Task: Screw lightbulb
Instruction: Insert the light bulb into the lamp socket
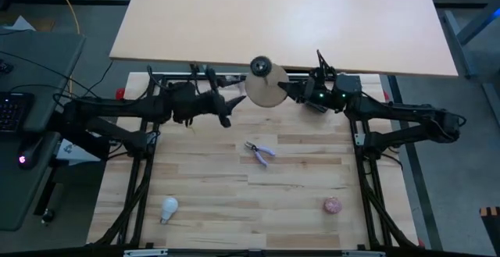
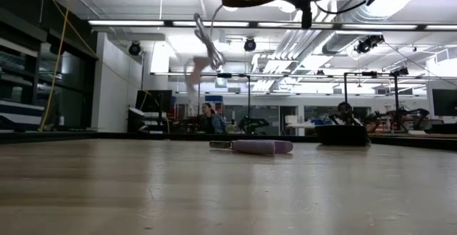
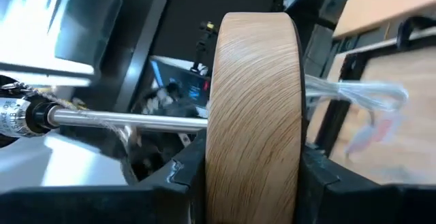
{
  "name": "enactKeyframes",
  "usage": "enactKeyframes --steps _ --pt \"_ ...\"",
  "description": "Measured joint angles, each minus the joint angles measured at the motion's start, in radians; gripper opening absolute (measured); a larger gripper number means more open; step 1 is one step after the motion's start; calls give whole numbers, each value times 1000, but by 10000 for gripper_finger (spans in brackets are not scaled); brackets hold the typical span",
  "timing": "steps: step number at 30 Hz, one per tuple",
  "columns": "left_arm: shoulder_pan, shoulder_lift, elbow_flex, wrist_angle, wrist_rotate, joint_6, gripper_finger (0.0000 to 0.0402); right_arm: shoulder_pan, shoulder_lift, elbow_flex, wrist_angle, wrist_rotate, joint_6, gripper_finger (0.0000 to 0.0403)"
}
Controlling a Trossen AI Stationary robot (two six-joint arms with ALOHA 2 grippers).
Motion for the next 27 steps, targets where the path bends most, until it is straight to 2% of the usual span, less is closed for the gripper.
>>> enactKeyframes --steps 2,4,9,17,22,27 --pt "-15 21 0 -3 -49 171 225 0 -2 0 5 0 65 126" --pt "-24 36 -1 -8 -61 279 225 0 -2 0 1 0 128 126" --pt "-38 79 0 15 -107 413 225 0 -1 0 -44 -9 238 126" --pt "-34 148 -1 66 -150 417 225 -2 -2 0 -73 12 298 126" --pt "-34 184 0 99 -129 412 225 10 2 1 -73 -24 322 126" --pt "-27 218 0 176 -155 429 225 13 1 1 -70 -20 321 126"
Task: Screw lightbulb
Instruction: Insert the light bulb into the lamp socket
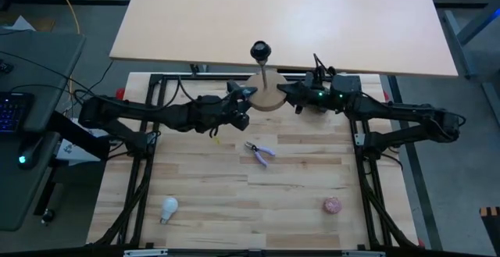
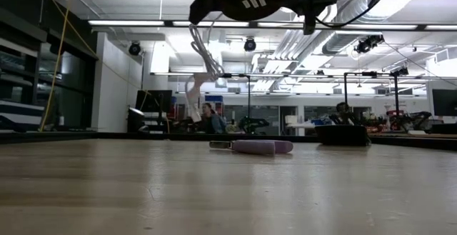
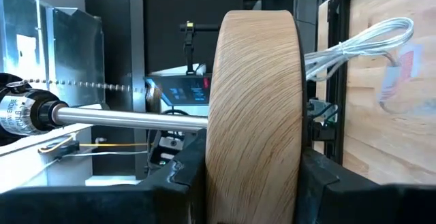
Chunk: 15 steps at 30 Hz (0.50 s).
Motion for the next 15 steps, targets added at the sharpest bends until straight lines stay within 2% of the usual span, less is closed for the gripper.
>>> enactKeyframes --steps 4,9,11,15 --pt "5 6 0 18 2 16 212 1 0 0 5 -3 -6 126" --pt "-4 2 0 19 -11 -7 128 1 -1 0 9 1 30 125" --pt "-10 1 1 19 -17 -24 126 1 -2 1 8 0 32 131" --pt "-22 2 0 0 -71 -152 118 3 -1 1 -2 -13 -76 223"
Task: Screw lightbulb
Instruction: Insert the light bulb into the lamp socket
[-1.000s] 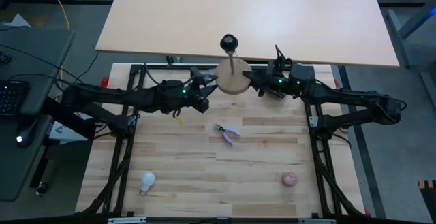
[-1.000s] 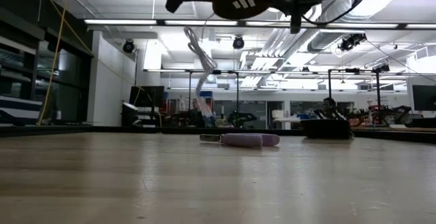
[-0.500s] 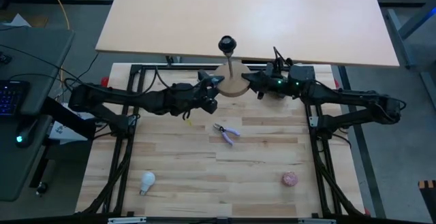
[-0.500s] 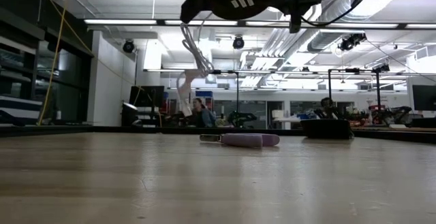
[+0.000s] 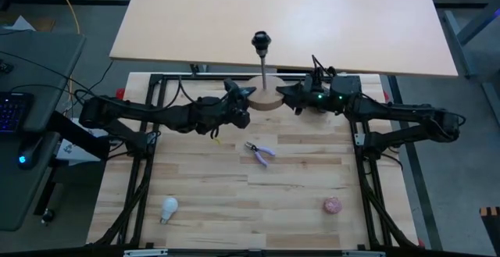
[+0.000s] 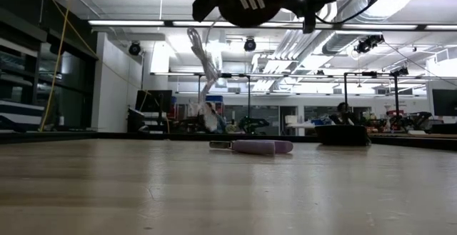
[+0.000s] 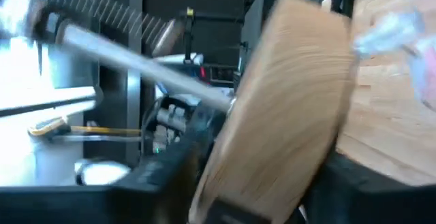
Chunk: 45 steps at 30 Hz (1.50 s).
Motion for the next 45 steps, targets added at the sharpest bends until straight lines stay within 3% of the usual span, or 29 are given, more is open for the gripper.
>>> enactKeyframes --steps 5,12,15,18,20,21,23,26,31,37,45 --pt "-17 -19 0 -70 -61 -83 118 -6 0 0 3 -24 -24 299" --pt "-36 -115 -6 -327 -93 -394 116 -101 -38 4 13 -184 -205 310" --pt "-38 -186 -6 -489 57 -641 116 -149 -61 5 -9 -282 -360 310" --pt "-32 -257 -3 -601 334 -900 116 -167 -90 4 -90 -406 -511 311" --pt "-36 -283 -6 -657 507 -994 116 -143 -106 4 -192 -462 -600 311" --pt "-45 -294 -7 -688 540 -1016 116 -121 -106 4 -257 -474 -641 311" --pt "-68 -319 -9 -718 502 -1024 116 -57 -98 2 -374 -466 -731 311" --pt "-77 -357 -5 -737 339 -1024 116 36 -76 2 -482 -381 -855 312" --pt "-79 -392 -5 -851 287 -1066 115 111 -57 1 -525 -183 -918 312" --pt "-73 -431 -5 -865 117 -1150 115 186 -11 2 -627 -119 -1075 308" --pt "-62 -473 -4 -1004 136 -1195 115 308 232 13 -390 -69 -1065 272"
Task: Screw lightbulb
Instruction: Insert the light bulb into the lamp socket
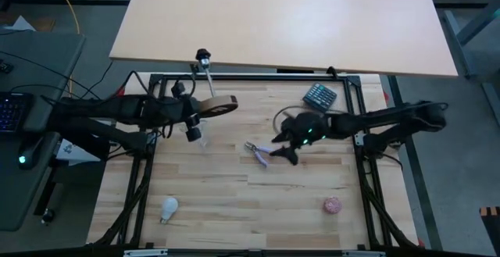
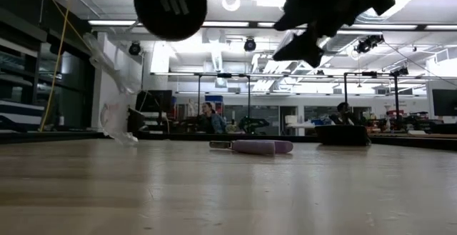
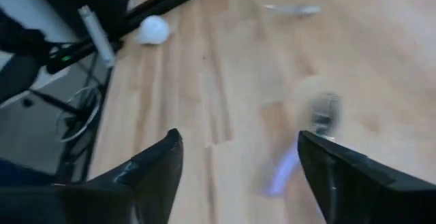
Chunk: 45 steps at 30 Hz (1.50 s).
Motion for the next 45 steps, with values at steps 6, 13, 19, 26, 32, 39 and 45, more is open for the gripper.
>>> enactKeyframes --steps 6,13,19,26,32,39,45 --pt "0 -15 0 -50 -46 -38 115 74 292 236 11 77 -16 141" --pt "27 -48 0 -43 -64 -18 115 107 642 674 10 86 -5 16" --pt "26 -119 0 -12 -60 -15 114 142 884 999 -5 74 9 2" --pt "24 -192 0 6 -58 -47 113 211 1170 1370 28 112 124 0" --pt "24 -234 0 8 -51 -60 113 293 1325 1499 259 250 294 0" --pt "24 -241 -1 9 -13 -66 113 317 1330 1473 263 328 395 0" --pt "22 -232 -1 -54 170 -70 113 290 1338 1473 282 318 370 0"
